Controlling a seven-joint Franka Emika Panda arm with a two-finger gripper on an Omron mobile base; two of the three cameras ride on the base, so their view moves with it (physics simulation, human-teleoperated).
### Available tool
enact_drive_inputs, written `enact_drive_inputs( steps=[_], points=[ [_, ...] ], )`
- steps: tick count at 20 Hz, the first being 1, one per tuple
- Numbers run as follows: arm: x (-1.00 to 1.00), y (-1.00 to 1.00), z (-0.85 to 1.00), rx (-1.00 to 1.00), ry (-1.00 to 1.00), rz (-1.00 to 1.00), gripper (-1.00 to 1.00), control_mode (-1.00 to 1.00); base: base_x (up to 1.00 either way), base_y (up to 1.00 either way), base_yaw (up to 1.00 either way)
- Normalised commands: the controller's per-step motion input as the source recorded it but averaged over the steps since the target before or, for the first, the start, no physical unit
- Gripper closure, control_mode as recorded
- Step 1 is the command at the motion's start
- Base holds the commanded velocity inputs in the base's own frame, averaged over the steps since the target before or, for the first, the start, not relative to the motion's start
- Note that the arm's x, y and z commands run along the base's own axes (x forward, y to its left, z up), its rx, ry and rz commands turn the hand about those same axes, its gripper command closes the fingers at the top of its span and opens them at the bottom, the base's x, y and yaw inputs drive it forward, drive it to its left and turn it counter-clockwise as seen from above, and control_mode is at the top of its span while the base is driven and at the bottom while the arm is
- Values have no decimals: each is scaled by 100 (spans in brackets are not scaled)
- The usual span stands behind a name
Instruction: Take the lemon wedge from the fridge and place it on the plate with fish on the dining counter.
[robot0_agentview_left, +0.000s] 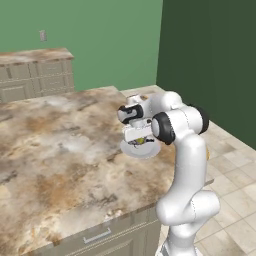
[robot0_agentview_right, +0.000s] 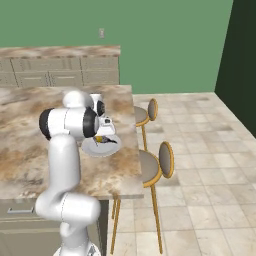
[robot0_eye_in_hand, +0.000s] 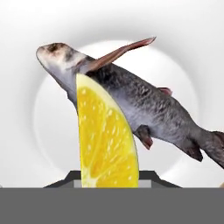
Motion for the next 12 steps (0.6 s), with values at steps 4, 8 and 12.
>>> enact_drive_inputs(
  steps=[4,8,12],
  points=[
    [41,0,-4,0,0,0,-100,-100,0,0,0],
    [1,-1,2,1,0,0,-100,-100,0,0,0],
    [-79,-20,12,4,0,1,-100,-100,0,0,0]
  ],
)
